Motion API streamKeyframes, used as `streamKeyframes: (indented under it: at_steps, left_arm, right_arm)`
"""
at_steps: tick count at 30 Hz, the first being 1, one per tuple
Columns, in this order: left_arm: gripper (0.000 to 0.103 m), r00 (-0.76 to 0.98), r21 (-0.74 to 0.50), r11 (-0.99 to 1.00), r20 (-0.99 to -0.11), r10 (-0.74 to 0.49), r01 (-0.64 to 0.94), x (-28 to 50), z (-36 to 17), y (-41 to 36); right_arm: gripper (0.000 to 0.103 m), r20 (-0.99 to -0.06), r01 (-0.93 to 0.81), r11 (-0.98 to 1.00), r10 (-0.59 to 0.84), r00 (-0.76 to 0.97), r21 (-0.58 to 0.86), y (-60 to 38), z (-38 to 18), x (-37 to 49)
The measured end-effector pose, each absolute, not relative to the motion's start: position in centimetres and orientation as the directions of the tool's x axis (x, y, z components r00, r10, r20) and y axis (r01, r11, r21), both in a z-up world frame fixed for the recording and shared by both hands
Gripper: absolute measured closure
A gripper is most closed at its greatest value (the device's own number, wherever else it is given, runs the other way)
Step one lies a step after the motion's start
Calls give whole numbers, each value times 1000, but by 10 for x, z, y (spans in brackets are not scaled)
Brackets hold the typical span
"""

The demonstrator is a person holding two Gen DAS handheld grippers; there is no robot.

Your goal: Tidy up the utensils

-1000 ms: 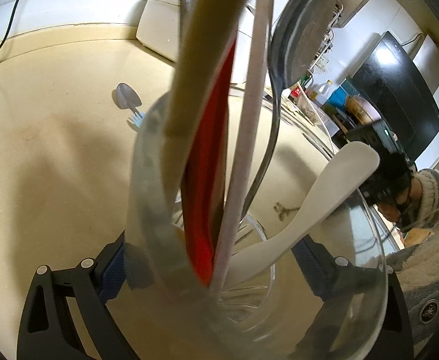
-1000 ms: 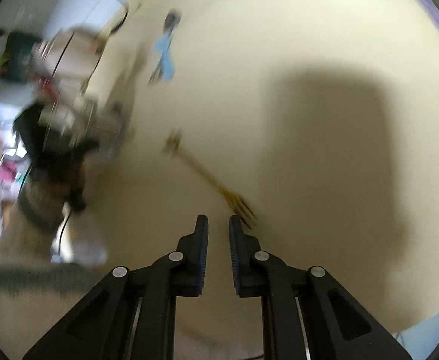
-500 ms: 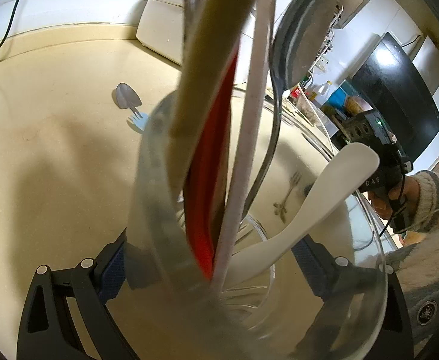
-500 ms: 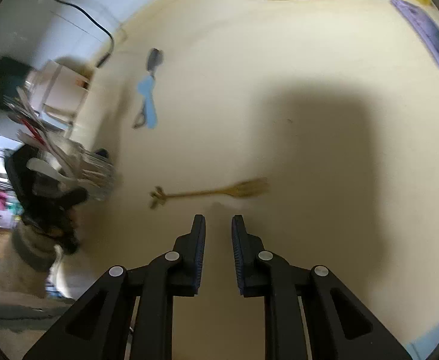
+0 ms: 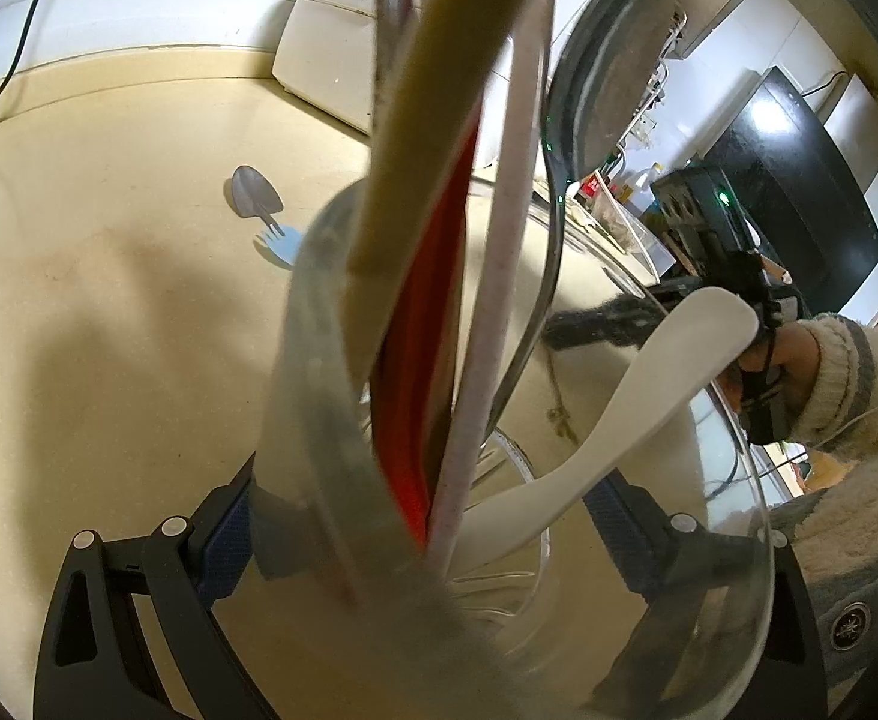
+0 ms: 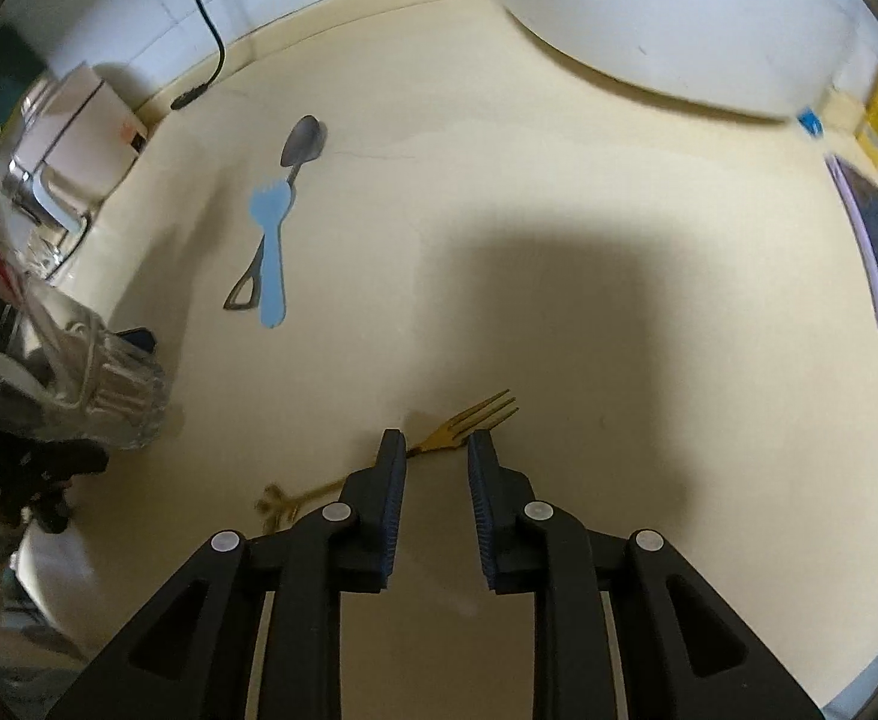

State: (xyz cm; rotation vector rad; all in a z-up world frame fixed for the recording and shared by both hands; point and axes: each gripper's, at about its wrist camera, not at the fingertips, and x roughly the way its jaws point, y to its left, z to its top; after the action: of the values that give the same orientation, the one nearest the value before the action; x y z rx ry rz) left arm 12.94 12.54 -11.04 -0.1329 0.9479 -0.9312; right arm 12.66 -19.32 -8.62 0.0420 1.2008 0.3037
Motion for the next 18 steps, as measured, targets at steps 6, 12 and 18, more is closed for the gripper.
streamKeyframes:
  at_steps: [6,12,18]
  left_arm:
    - [6,239,-482,617,-633,-736,622,131,-110,128]
    - [6,240,-486,617,-631,-737,619,132,-110,130]
    - [6,240,-486,617,-631,-737,619,132,-111,130]
  right_arm:
    - [74,-911,-233,962,218,351,140,-179,-86,152]
    - [74,-939,-275,961,126,320,35,-158,-85,154]
    - [66,-951,-186,983,46,306,-13,-143,-84,159]
